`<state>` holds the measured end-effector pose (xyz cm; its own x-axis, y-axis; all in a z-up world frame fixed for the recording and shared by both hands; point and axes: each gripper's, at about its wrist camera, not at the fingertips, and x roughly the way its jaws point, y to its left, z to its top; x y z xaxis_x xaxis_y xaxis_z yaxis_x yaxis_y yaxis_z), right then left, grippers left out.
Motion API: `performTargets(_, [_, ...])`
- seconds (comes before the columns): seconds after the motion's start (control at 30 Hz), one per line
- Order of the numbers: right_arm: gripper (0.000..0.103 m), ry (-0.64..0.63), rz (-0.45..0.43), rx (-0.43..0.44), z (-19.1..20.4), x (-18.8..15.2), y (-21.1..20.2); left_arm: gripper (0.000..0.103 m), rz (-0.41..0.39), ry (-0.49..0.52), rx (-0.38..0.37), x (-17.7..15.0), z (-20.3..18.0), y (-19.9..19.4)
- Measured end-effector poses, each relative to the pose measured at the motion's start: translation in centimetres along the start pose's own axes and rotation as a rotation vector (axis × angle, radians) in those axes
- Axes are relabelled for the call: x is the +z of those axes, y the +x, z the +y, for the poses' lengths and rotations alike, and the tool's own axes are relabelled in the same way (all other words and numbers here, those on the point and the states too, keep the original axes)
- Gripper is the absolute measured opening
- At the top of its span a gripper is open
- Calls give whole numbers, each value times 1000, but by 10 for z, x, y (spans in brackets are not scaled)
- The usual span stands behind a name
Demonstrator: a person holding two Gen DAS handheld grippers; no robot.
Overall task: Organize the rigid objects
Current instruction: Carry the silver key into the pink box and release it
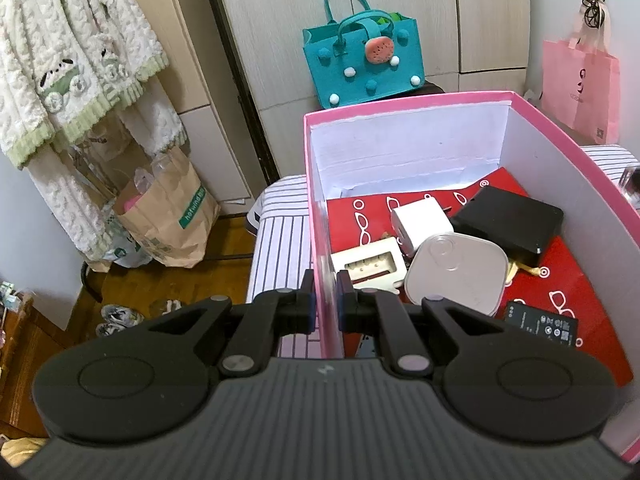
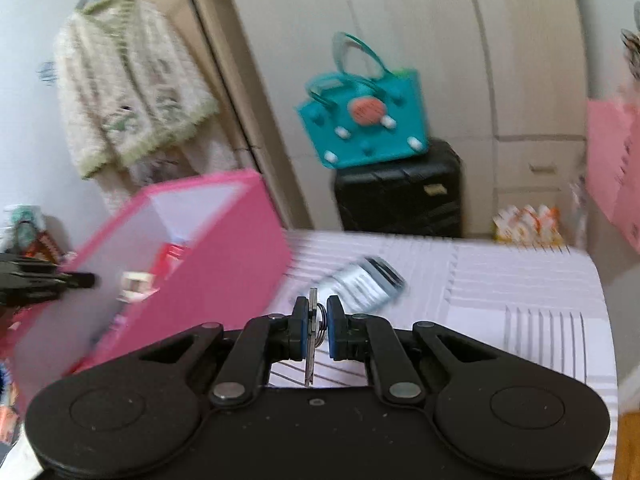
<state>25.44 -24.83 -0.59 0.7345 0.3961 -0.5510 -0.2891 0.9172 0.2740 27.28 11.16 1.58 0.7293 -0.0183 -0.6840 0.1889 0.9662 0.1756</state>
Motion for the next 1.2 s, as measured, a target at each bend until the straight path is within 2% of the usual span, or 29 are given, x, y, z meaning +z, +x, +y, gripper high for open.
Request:
performTargets(0.17, [12, -84, -26, 142, 40, 23, -20, 6, -13, -12, 20, -1, 2, -2])
performTargets(0.27, [12, -142, 2, 235, 68, 31, -18, 6, -19, -21, 14, -1, 3, -2])
performTargets(0.33, [12, -194, 32, 258, 86, 32, -12, 6, -26, -25, 15, -1, 3, -3])
performTargets(0.53, [12, -328, 133, 249, 125, 24, 23, 6, -37, -33, 14, -1, 4, -3])
performTargets(0.73, [13, -357, 185, 203, 126, 13, 44, 6, -38, -42, 7, -2, 5, -4])
performTargets(0.9, [15, -286, 112, 214, 108, 25, 24, 6, -37, -42, 7, -2, 6, -4])
performTargets(1.0, [17, -273, 63, 166, 93, 30, 8, 6, -38, -44, 6, -2, 6, -3])
performTargets(1.2, [29, -186, 37, 62, 41, 30, -9, 6, -36, -55, -2, -2, 6, -2])
